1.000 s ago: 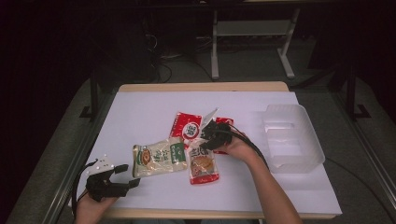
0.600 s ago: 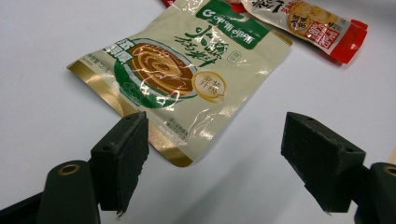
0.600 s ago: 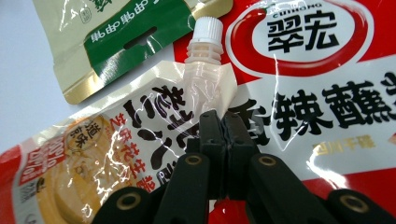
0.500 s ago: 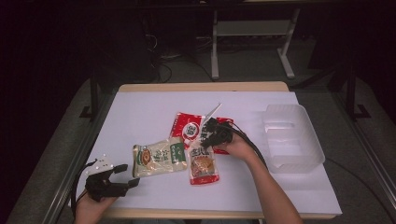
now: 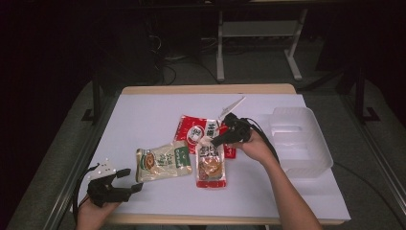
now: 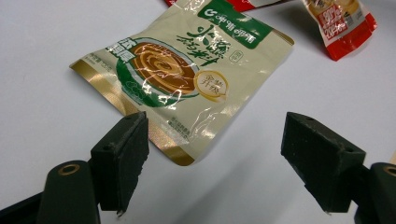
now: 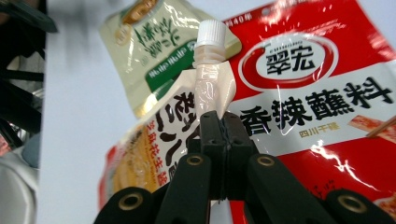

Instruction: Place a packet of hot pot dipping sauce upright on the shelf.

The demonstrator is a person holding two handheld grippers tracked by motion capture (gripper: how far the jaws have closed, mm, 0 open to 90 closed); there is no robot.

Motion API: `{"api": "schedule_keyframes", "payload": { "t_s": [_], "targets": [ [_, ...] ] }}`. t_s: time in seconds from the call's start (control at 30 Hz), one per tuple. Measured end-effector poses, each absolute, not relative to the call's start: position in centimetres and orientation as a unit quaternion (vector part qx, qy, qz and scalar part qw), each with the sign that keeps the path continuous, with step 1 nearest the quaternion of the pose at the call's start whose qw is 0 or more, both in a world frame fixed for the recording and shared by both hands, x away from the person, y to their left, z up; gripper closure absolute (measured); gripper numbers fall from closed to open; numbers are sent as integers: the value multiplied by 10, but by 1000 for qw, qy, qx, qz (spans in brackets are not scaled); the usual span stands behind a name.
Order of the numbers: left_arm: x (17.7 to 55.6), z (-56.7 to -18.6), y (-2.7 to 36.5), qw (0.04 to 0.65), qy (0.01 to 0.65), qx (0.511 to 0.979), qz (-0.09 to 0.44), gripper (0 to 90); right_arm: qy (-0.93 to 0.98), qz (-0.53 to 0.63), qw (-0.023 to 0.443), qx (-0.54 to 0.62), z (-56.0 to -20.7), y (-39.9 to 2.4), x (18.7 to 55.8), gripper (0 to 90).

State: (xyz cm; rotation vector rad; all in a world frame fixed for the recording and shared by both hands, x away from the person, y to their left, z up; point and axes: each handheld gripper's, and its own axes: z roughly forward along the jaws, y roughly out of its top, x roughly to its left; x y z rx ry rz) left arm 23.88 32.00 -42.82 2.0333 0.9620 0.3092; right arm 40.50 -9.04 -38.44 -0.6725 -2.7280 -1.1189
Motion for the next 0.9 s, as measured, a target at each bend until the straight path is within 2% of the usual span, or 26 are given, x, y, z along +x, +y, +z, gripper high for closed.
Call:
{"api": "schedule_keyframes", "payload": {
  "t_s": [0.27,0.63,0.9],
  "targets": [
    [239,-428,321,421,384,812,124,232,-893,-394,53,-210,-353,-108,391,895],
    [239,-428,322,415,382,815,131,232,-908,-386,14,-164,-312,-122,371,896],
    [240,-429,323,414,389,813,131,232,-902,-396,0,-171,-291,-147,375,896]
  ]
}}
